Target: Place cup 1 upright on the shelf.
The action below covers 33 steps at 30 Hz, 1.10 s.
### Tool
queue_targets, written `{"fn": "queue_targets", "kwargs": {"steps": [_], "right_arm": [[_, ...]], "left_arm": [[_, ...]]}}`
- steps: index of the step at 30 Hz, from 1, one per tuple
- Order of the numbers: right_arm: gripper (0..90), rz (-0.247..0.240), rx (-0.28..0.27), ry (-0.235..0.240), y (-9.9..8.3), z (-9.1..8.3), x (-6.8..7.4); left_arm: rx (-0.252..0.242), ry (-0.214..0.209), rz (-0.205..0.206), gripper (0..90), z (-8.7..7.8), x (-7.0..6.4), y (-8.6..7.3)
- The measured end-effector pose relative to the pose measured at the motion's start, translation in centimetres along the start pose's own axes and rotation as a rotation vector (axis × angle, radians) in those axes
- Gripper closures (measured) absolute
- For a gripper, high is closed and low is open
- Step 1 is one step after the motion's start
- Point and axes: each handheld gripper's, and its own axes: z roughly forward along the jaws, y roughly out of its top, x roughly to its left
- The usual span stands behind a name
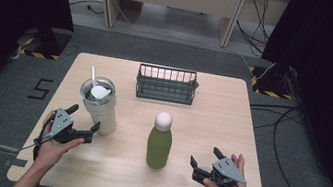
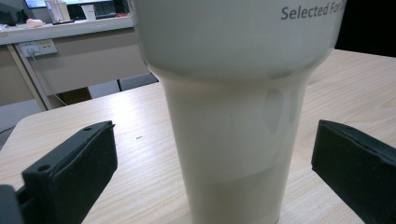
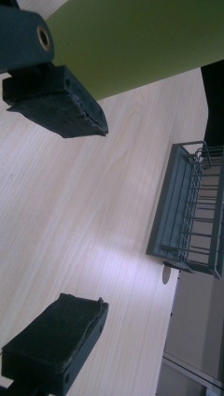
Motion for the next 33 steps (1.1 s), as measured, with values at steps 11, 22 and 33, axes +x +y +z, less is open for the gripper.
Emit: {"fn": "queue_targets", "kwargs": {"steps": [11,22,33], "right_arm": [[13.3,-0.006,0.005,0.015,0.0,0.1,0.4],[13.5,-0.005,0.005,0.02,0.2,0.1,0.4],[13.6,-0.01,0.006,0.029,0.2,0.3,0.6]], "left_arm": [[-0.007,-0.008,-0.012,0.0,0.1,0.0,0.1],[-0.006,-0.036,-0.032,0.0,1.9,0.3,0.2],[-0.006,-0.067,-0.036,3.2,3.3,0.0,0.1]]}}
